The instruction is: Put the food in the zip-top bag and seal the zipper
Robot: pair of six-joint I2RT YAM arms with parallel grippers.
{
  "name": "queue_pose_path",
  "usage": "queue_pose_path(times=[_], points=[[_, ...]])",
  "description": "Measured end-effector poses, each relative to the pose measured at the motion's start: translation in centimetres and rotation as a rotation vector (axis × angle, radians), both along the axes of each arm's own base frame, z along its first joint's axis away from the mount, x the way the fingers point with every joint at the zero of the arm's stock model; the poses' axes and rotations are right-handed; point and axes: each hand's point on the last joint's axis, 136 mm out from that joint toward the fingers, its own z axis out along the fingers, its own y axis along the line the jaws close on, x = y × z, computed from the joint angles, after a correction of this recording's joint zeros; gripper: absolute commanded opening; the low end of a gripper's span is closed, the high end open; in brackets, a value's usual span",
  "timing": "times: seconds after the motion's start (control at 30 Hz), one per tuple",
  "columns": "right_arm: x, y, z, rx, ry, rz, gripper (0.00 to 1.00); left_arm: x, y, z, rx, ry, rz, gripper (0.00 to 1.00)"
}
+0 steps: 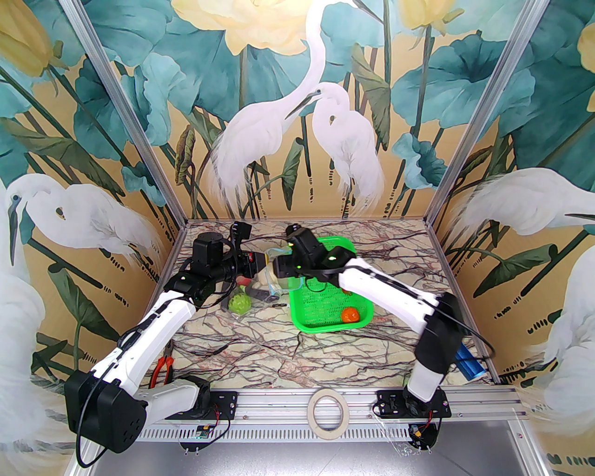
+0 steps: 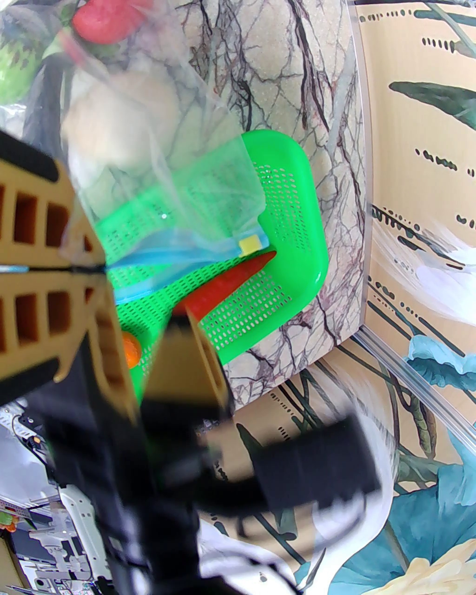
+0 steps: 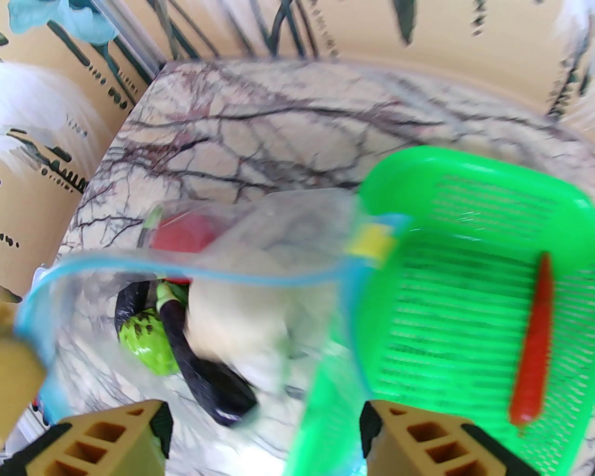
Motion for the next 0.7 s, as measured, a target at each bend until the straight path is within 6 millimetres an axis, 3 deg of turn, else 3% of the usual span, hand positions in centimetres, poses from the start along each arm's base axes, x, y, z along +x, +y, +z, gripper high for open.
queue_pose_path(times=[0.1, 0.2, 0.43, 0.57, 0.7], points=[[-0.9, -3.4, 0.6, -0.054, 0.002, -0.047, 0.71, -0.1, 0.0, 0.2, 0.001, -0.006, -0.001, 0.08], [-1.9, -6.9, -1.1, -0.142, 0.051, -0.098, 0.71, -0.3, 0.1, 0.4, 0.004, -0.012, -0.003, 0.08], [-5.2, -14.3, -9.6, -0.395, 0.289, -0.207, 0.75, -0.4, 0.1, 0.4, 0.012, -0.022, -0.008, 0.09], [-6.1, -16.4, -12.5, -0.464, 0.381, -0.254, 0.76, -0.4, 0.1, 0.4, 0.014, -0.023, -0.01, 0.09], [-6.1, -17.0, -14.6, -0.499, 0.44, -0.274, 0.76, -0.3, 0.1, 0.4, 0.016, -0.025, -0.01, 0.09]])
